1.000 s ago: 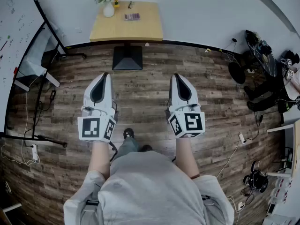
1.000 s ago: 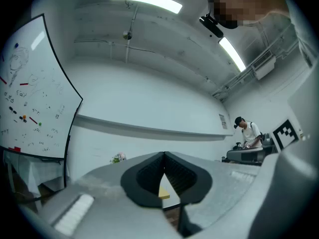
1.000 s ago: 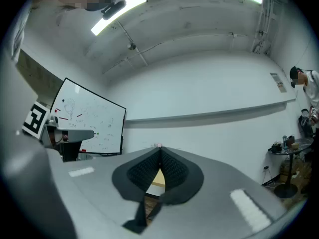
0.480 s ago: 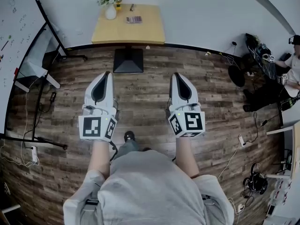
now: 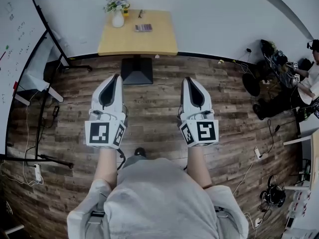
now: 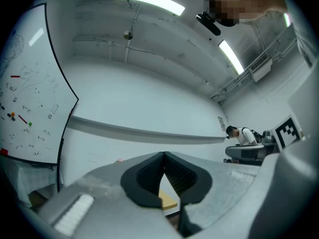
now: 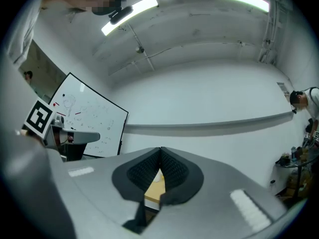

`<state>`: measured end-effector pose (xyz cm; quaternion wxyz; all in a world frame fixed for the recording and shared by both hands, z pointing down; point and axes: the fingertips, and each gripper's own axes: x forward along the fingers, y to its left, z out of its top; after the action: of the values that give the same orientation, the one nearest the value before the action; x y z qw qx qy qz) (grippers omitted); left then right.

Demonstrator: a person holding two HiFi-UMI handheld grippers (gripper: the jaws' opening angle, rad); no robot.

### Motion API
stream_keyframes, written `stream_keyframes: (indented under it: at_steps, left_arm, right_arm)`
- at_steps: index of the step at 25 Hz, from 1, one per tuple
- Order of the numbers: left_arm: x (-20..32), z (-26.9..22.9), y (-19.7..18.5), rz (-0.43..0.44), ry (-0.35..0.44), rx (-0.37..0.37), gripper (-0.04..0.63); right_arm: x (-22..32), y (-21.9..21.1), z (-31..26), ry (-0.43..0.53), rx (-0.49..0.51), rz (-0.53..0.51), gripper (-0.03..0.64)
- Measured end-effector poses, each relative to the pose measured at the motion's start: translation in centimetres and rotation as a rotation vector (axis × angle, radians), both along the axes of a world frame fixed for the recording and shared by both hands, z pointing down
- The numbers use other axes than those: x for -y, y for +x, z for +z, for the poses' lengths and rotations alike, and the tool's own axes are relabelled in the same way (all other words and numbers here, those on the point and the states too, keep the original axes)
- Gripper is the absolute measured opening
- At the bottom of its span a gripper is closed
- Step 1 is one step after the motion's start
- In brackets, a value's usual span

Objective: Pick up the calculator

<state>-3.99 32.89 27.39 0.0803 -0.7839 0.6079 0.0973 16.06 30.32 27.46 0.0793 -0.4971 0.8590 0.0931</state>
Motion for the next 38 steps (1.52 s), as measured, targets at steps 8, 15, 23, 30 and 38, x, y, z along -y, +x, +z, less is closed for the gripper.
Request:
stream_keyframes:
  at_steps: [8, 15, 23, 30, 38]
  left_arm:
    - [4.0, -0.4, -2.1, 0.034, 0.029, 0.009, 0.005]
    - [5.1, 0.2, -3.6, 0.044, 0.018, 0.005, 0.005]
    - [6.7, 1.3, -5.5, 0.02, -0.013, -0.024, 0.005]
    - [9.4, 1.5, -6.6, -0.001, -0.014, -0.011, 0.005]
    - [15.1, 0.9, -6.6, -0.01, -0.008, -0.007, 0.005]
  right_arm:
    - [4.0, -1.6, -0.1, 0.003, 0.051, 0.056, -0.002]
    - [5.3, -3.7, 0.8, -0.028, 0.042, 0.047, -0.001]
    - [7.8, -5.0, 1.5, -0.06, 0.018, 0.056, -0.002]
    - [11.1, -6.0, 1.8, -0.061, 0.03, 0.039, -0.002]
    - [17.1, -6.1, 1.2, -0.057, 0.043, 0.026, -0.002]
